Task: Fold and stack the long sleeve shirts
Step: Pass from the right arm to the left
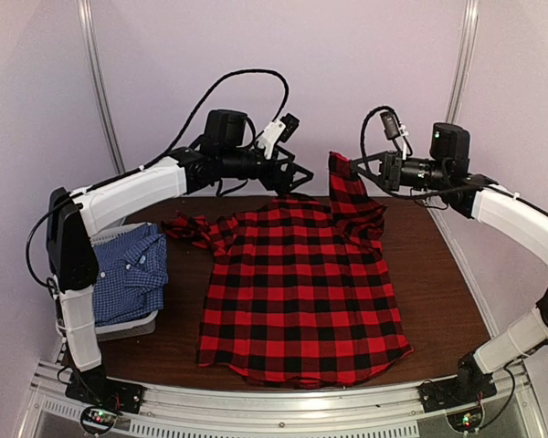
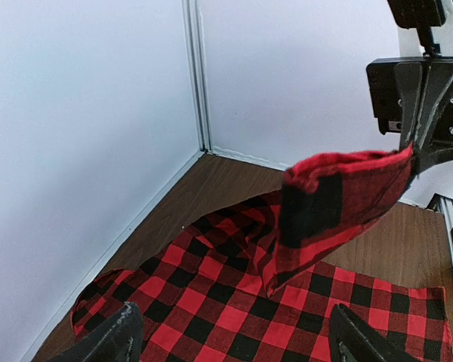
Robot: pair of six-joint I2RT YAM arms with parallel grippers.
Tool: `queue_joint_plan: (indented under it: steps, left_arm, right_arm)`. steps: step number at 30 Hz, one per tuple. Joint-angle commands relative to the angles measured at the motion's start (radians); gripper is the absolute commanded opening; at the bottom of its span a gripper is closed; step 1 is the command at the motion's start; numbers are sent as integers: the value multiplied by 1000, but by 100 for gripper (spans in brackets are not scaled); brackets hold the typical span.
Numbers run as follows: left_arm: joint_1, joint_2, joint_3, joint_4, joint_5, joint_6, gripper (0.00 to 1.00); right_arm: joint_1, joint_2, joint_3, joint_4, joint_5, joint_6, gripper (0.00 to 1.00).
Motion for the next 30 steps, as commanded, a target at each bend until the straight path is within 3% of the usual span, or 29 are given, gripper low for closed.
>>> queue_joint_plan:
  steps: [1,10,22,30]
  left_arm:
    - [-38,9,5,48,58,146,86]
    - [-55,15,-24,17,171,240,87]
    - [-89,84,41,-63,186,248,86]
    - [-93,112,73,-73,204,196,74]
  right_arm:
    - [44,21,8,-97,-33,-97,0]
    - [97,24,-2,-219,-22,-199,0]
    - [113,29,-9,-263,-1,-229,0]
    - [115,41,-8,-281,17,-231,0]
